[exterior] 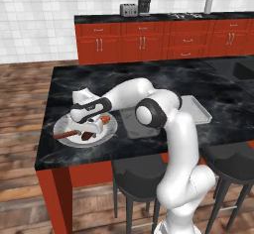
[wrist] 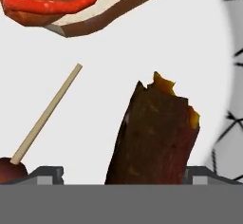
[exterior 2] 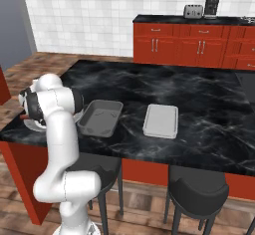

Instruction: Place one cooked food and one vegetable from the large plate to each tupperware container.

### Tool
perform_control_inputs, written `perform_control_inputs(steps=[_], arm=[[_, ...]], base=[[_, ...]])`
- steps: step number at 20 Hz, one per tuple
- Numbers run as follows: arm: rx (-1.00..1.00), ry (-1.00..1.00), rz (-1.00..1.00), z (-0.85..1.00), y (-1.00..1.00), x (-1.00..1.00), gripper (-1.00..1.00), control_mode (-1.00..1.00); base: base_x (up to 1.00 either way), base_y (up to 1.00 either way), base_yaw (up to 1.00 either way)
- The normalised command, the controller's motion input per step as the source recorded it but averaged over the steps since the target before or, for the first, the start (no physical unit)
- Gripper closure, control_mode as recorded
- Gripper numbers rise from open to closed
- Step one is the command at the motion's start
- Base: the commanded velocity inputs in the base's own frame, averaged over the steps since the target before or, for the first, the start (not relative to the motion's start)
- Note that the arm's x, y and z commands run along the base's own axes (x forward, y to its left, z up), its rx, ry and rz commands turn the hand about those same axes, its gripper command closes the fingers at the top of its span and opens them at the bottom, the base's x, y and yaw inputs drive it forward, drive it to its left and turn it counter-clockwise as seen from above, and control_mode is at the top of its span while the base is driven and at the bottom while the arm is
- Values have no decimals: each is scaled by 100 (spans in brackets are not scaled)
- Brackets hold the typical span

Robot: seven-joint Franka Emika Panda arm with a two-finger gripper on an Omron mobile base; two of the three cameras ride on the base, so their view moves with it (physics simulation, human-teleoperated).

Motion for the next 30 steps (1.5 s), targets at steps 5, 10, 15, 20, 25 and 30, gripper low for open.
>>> perform_control_inputs(steps=[5, 10, 15, 20, 25, 30], arm=[[0, 0, 0, 0, 0, 0, 100, -100], [0, 0, 0, 3, -20, 0, 100, -100], [0, 0, 1, 48, -47, -34, 100, -100], [0, 0, 13, 68, -50, -35, 100, -100], [0, -4, 26, 62, -88, -36, 100, -100], [0, -2, 35, 64, -82, 0, 100, -100]], base=[[0, 0, 0], [0, 0, 0], [0, 0, 0], [0, 0, 0], [0, 0, 0], [0, 0, 0]])
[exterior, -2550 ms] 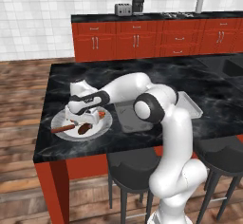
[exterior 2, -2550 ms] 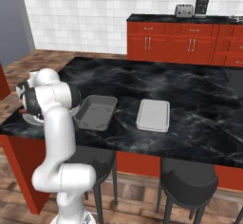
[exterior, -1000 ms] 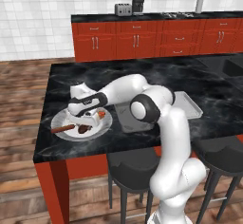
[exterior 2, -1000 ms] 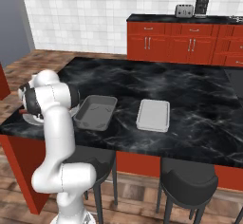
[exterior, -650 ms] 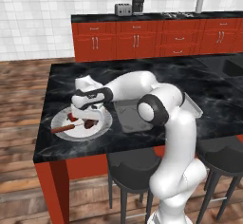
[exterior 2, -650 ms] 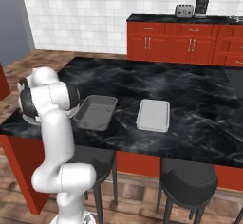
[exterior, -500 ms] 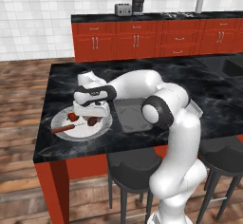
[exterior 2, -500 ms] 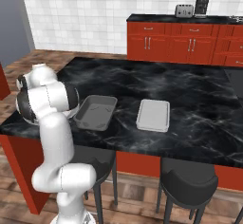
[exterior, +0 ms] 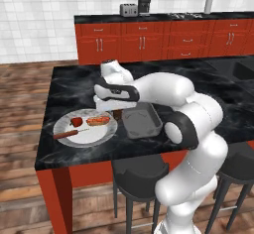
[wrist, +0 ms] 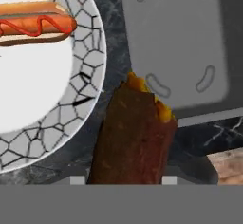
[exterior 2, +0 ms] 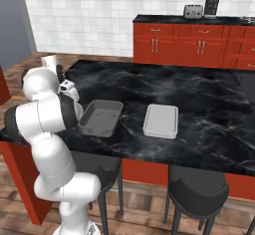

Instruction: Place one cooked food and one vegetable from the large plate to each tupperware container.

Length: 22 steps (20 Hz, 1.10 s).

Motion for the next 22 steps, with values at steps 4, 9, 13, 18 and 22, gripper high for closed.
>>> perform_control_inputs(steps=[4, 9, 13, 18, 22], arm=[[4, -5, 27, 7, -95, 0, 100, -100], [8, 1, 33, -1, -79, 31, 100, -100], [2, 6, 20, 0, -24, 52, 100, -100], [0, 0, 4, -24, -17, 52, 100, -100], [0, 0, -1, -46, -36, 67, 100, -100]], base=[[0, 0, 0], [0, 0, 0], [0, 0, 0], [0, 0, 0], [0, 0, 0]])
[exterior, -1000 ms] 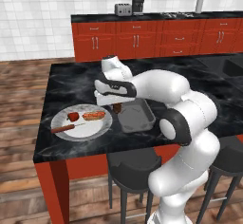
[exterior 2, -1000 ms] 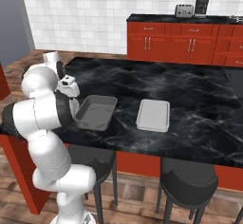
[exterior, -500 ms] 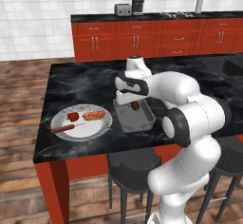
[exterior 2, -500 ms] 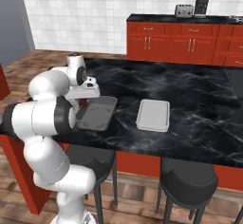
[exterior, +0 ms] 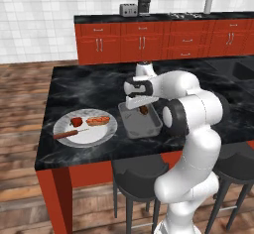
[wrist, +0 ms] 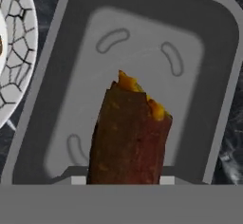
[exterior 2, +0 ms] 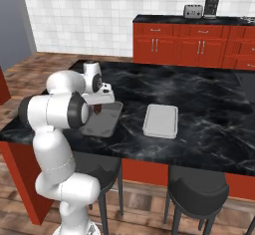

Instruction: Place one cooked food and one vegetable from the large plate to each tupperware container.

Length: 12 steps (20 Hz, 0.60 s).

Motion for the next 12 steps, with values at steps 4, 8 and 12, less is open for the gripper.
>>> perform_control_inputs(steps=[4, 8, 12], arm=[[0, 0, -2, -33, -21, 51, 100, -100], [-1, 1, -17, -53, -19, 14, 100, -100], [-3, 5, -23, -44, -22, 5, 100, -100]], base=[[0, 0, 0], [0, 0, 0], [0, 0, 0]])
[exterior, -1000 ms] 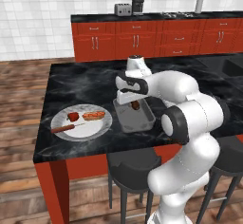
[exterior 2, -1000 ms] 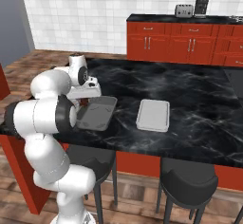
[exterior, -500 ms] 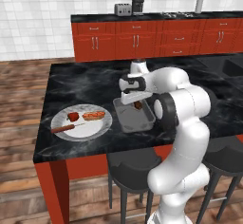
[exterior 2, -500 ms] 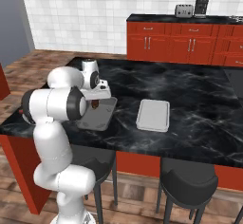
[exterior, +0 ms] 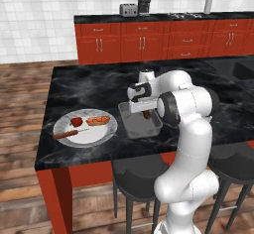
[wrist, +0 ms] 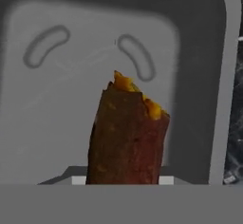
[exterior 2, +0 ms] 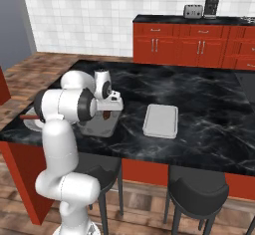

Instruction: Place one cooked food and one vegetable from the large plate to each tupperware container.

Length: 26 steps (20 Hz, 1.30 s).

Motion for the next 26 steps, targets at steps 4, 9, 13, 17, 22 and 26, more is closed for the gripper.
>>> perform_control_inputs(steps=[4, 9, 13, 17, 22, 26], arm=[[-1, 3, -16, -26, -6, 0, 100, -100], [0, 0, 0, -1, 0, 1, -100, -100], [0, 0, 0, 0, 0, 0, -100, -100], [0, 0, 0, 0, 0, 0, -100, -100], [0, 0, 0, 0, 0, 1, -100, -100], [0, 0, 0, 0, -2, 0, -100, -100]], base=[[0, 0, 0], [0, 0, 0], [0, 0, 0], [0, 0, 0], [0, 0, 0], [0, 0, 0]])
